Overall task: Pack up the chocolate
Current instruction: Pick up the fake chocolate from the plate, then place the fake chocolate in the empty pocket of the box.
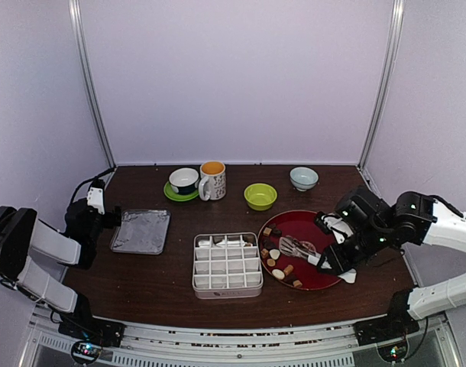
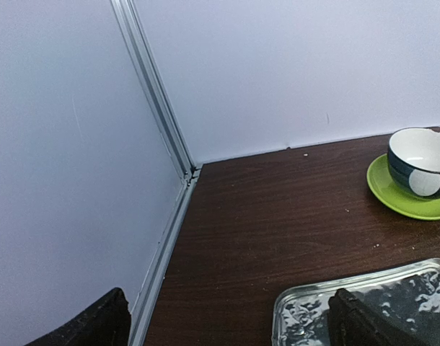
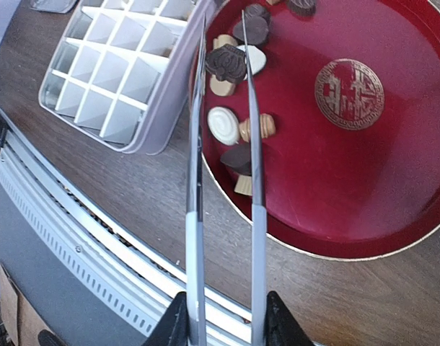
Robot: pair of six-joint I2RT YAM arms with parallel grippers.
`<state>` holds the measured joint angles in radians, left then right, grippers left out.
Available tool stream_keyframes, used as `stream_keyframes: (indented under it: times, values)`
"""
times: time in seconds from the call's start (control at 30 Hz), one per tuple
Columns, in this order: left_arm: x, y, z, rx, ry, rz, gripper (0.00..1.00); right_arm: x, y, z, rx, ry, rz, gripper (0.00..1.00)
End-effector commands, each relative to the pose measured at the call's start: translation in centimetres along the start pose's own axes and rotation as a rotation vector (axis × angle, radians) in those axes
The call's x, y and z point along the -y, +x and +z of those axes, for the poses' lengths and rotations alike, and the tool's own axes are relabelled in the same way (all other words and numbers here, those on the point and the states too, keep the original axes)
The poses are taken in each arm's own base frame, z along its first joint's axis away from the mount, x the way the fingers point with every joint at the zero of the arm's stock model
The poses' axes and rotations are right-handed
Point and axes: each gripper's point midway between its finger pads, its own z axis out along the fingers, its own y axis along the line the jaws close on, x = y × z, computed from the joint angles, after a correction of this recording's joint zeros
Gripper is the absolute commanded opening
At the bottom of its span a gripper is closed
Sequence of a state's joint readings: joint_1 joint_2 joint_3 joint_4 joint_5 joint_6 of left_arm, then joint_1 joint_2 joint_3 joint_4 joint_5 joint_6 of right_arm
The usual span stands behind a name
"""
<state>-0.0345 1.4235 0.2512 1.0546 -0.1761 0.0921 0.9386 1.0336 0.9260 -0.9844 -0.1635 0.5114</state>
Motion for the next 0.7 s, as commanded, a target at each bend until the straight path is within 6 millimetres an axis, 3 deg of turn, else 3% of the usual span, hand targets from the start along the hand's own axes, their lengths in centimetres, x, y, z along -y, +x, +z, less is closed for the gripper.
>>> stream_keyframes:
  times: [0.0,0.2,0.4,0.67]
  values:
    - [-0.7,-2.0,0.2,0.073,-0.024,-0.014,0.98,-3.8,-3.4,-1.7,0.131,-0.151,-0.047,0.26]
    - [-0.7,-2.0,0.2,0.073,-0.024,-0.014,0.98,-8.1,-6.9,-1.2,0.211,-0.282,-0.067,0.25]
    - [-0.7,-2.0,0.2,0.072,-0.022,-0.014,0.98,-11.6,-9.8,2.2,0.205,-0.294,-0.124,0.25]
    - [-0.7,-2.0,0.2,0.073,-0.023,-0.014,0.98,-13.9,-11.8,6.7,0.178,-0.248,-0.168,0.24]
